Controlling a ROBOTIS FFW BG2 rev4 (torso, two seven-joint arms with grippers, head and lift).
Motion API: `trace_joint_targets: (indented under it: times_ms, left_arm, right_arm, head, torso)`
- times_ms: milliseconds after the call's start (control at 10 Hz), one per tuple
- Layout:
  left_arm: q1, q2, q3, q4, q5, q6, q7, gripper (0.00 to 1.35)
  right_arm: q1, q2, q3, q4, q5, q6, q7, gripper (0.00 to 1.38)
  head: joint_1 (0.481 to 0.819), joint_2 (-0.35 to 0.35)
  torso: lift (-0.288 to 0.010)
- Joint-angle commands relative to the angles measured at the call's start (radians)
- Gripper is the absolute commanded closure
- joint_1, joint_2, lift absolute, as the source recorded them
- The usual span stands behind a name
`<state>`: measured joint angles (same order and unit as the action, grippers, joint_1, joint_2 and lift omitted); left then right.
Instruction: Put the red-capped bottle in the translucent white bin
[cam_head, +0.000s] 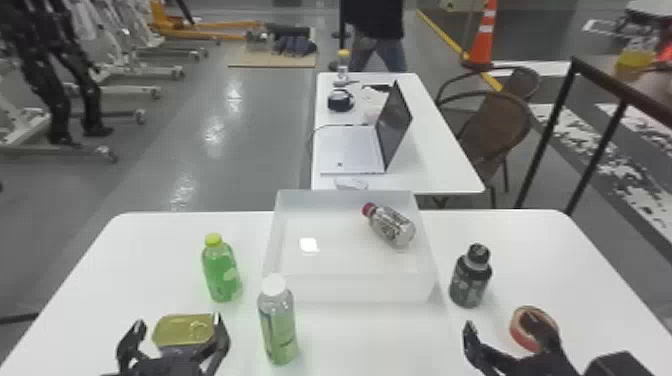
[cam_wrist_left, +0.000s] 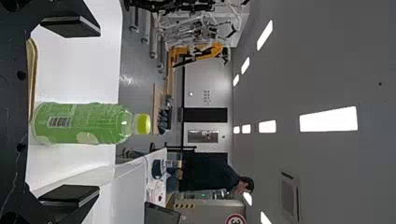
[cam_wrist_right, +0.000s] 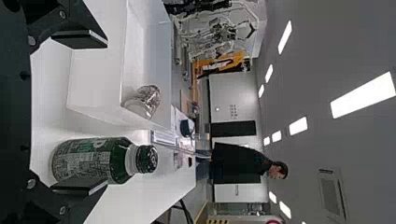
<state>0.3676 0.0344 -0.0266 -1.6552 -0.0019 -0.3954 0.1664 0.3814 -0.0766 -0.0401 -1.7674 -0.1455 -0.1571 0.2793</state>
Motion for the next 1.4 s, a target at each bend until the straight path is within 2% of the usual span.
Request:
trace_joint_targets:
  times_ms: [0,400,1300]
  left_arm:
    - [0.001,-0.004,0.004,0.0,-0.003,0.004,-0.007,0.12]
    - [0.004,-0.03,0.025,0.0,-0.01,0.009,-0.033,0.12]
    - [0.008,-0.034,0.031,0.0,-0.013,0.004,-0.034,0.12]
  right_arm:
    - [0.004,-0.002,0.0,-0.003,-0.002,0.002,-0.011,0.25]
    - [0.01,-0.002,0.0,-0.009,-0.002,0.013,-0.025,0.25]
    - [0.005,0.001,0.0,0.0,-0.011,0.011,-0.029,0.09]
  head:
    - [0.549,0.0]
    - [0.549,0.0]
    - [0.549,0.0]
  torso:
    - [-0.1]
    - [-0.1]
    - [-0.1]
